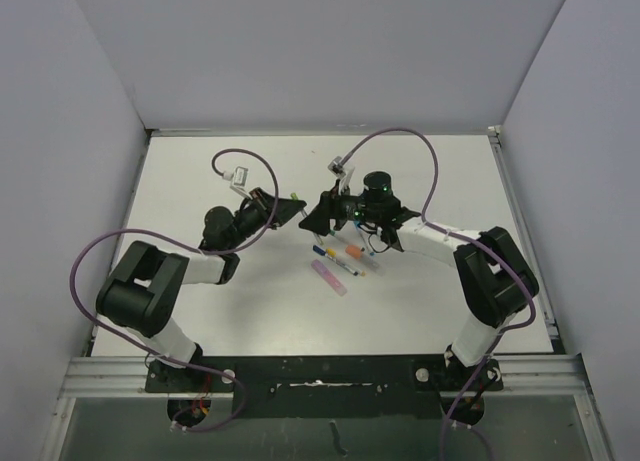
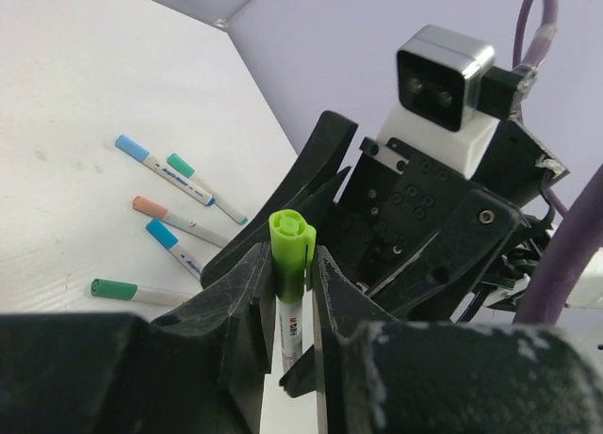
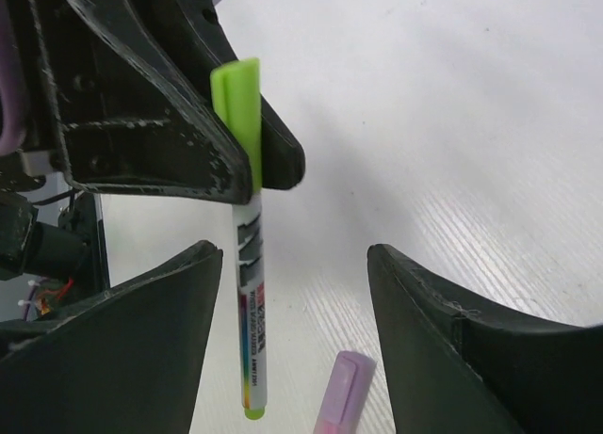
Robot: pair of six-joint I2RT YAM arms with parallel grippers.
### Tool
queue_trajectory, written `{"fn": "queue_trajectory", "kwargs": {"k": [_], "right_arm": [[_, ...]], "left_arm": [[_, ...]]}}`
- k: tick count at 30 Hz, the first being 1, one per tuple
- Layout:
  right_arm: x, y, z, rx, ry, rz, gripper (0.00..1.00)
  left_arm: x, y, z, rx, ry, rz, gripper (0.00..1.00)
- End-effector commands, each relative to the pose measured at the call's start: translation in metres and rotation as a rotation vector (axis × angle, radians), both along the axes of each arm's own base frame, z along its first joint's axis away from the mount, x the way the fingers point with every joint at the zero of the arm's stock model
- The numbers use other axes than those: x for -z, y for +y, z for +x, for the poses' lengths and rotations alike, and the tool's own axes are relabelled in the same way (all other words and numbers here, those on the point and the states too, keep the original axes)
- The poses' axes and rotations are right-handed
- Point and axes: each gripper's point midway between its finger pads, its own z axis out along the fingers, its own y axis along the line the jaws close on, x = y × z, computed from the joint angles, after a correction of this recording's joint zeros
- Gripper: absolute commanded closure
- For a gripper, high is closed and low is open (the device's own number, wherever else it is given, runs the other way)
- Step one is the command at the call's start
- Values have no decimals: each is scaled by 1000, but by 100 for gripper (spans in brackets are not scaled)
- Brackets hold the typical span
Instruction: Open the pen caps
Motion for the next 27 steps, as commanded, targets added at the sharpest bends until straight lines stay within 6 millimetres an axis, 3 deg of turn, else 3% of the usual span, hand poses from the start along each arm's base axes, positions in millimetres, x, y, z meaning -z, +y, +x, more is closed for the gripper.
{"fn": "queue_trajectory", "kwargs": {"k": [1,15,27], "right_arm": [[-11,-2,-5,-11,-63,-22,36],[-12,6,-7,-18,-87,-54,58],[-15,8,-4,-8,-104,-64,68]], "left_arm": [[-34,5,-4,-24,-85,-37,100],[-21,6,3,-50,-30,-13,100],[-5,8,5,-67,19,44,100]]}}
